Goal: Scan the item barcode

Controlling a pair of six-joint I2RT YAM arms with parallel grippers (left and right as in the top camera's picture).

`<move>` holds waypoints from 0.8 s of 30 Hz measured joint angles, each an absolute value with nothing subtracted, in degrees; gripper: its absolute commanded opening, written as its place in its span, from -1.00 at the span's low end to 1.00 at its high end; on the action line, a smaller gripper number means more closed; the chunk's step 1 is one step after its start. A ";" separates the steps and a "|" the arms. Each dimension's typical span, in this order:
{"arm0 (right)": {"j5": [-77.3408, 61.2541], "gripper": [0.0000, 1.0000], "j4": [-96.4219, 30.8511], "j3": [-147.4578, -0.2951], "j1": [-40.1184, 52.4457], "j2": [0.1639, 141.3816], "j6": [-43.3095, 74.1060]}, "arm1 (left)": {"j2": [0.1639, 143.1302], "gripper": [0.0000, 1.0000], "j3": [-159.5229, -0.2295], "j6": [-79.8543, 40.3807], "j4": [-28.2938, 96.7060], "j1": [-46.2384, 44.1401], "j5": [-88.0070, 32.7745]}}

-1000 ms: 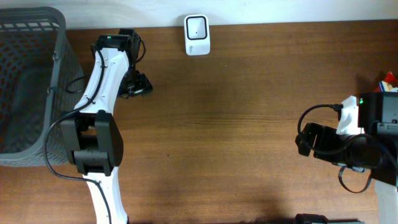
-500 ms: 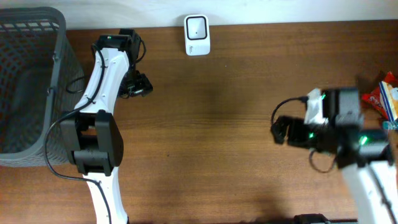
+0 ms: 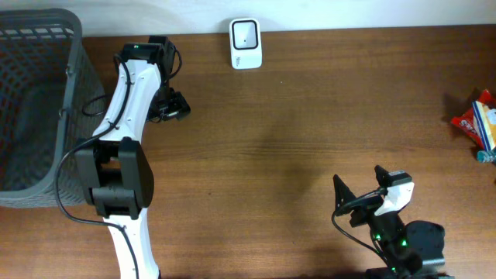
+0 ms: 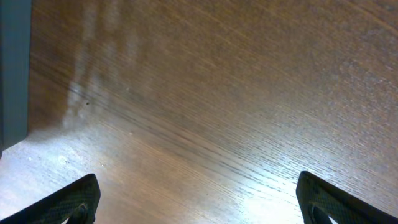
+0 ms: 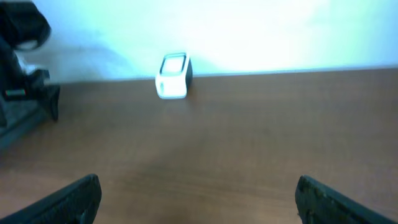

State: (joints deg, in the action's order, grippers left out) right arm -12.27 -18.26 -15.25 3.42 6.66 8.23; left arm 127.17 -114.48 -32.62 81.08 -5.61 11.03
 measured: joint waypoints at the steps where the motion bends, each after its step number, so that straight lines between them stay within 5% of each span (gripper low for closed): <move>1: -12.01 0.97 -16.45 -13.91 3.20 5.41 8.10 | 127.17 0.98 -114.45 -32.62 80.97 -5.61 11.00; 13: -9.45 0.96 -1.17 -2.09 -3.03 0.69 7.16 | 127.17 0.98 -114.45 -32.62 80.99 -5.61 11.00; 24: -6.00 0.97 -3.90 -0.84 -3.03 0.69 5.98 | 127.17 0.98 -114.45 -32.62 81.01 -5.61 11.00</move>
